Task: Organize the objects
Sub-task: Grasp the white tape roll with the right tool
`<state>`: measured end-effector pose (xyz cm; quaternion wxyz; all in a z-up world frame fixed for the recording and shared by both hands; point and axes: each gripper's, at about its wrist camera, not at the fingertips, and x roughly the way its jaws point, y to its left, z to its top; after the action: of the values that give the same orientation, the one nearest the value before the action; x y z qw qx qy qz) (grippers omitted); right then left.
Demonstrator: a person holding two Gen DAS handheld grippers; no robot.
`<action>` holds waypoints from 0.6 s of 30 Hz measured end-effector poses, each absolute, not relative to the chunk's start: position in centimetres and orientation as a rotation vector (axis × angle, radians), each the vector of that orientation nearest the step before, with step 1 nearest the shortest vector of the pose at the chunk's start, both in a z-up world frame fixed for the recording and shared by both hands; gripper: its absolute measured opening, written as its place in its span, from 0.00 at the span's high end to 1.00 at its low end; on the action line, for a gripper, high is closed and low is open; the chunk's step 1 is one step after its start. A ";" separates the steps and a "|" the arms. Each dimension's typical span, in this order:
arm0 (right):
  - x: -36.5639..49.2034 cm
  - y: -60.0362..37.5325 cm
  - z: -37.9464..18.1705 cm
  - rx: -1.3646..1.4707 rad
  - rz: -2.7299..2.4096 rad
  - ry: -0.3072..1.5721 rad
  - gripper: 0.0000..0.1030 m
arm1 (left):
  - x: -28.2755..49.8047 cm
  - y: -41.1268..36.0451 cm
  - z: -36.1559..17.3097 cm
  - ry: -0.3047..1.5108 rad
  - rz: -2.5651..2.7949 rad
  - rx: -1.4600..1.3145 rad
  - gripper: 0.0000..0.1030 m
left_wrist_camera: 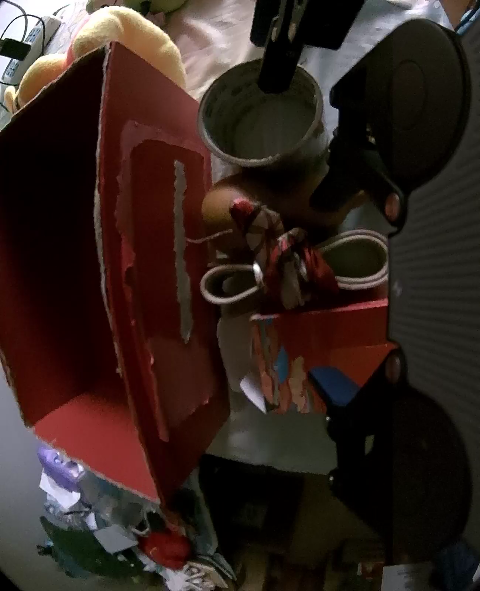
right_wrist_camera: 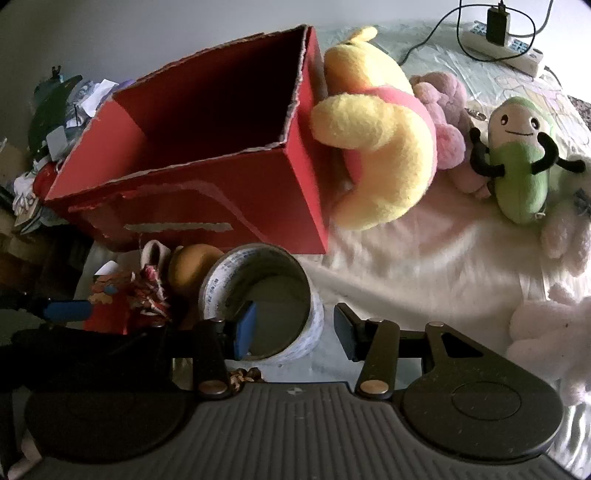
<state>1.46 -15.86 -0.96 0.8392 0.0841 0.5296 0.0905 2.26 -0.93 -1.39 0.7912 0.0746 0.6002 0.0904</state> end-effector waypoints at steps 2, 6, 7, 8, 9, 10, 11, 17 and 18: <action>1.6 -16.0 -1.1 0.185 0.189 1.126 0.52 | 2.3 -1.1 -1.3 1.292 0.160 0.150 0.18; 2.0 -16.5 -1.2 0.216 0.181 1.117 0.54 | 2.1 -1.4 -1.0 1.317 0.039 0.105 0.22; 2.1 -16.6 -1.2 0.220 0.177 1.119 0.54 | 2.0 -1.5 -0.9 1.324 0.010 0.092 0.22; 2.3 -16.7 -1.3 0.230 0.175 1.124 0.54 | 2.0 -1.6 -0.9 1.323 -0.013 0.087 0.23; 2.4 -16.9 -1.5 0.242 0.175 1.130 0.54 | 1.9 -1.8 -0.9 1.305 -0.032 0.085 0.25; 2.5 -17.0 -1.6 0.249 0.174 1.133 0.54 | 2.0 -2.0 -0.9 1.312 -0.049 0.084 0.28; 2.6 -17.1 -1.7 0.256 0.172 1.138 0.54 | 2.1 -2.1 -0.9 1.327 -0.069 0.076 0.33; 3.5 -17.7 -2.9 0.283 0.159 1.159 0.63 | 2.8 -2.7 -1.6 1.392 -0.201 0.004 0.47; 3.6 -17.8 -3.1 0.290 0.159 1.167 0.64 | 3.0 -2.7 -1.7 1.399 -0.211 -0.004 0.49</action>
<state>3.64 -17.77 -3.12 0.8216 0.1363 0.5484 0.0745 3.00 -2.69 -1.74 0.7601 -0.0019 0.6425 -0.0969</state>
